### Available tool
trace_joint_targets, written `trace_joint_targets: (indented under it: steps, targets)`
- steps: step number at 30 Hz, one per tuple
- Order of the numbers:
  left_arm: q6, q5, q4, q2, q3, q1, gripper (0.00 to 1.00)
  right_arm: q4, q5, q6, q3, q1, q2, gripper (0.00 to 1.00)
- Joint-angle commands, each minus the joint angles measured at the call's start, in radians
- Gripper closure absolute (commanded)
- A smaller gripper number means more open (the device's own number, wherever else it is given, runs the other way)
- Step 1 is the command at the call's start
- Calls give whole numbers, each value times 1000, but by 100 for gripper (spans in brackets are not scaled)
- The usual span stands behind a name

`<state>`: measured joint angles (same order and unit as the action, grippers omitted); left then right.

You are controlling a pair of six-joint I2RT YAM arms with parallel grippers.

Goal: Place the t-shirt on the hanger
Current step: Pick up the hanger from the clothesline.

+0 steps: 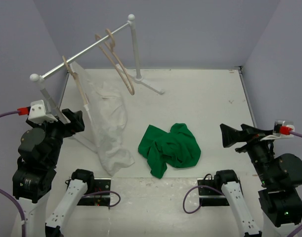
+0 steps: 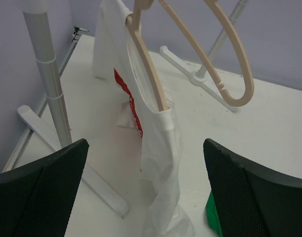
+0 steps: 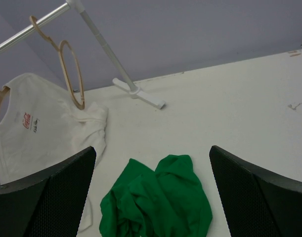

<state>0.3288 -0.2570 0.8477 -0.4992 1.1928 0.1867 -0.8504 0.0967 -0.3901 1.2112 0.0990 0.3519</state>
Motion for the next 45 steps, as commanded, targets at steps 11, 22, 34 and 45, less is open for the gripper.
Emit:
trace_joint_targets:
  steps: [11,22,34,45]
  targets:
    - [20,-31,-85,6,-102,5,0,265,319,-48,51,4,309,1]
    - [25,-52,-223,114,-323,5,0,154,87,235,782,426,1192,1]
    - [70,-105,-277,183,-413,10,0,214,-113,343,1165,652,1646,20]
    - [75,-106,-281,188,-421,24,0,268,-127,357,1139,663,1730,58]
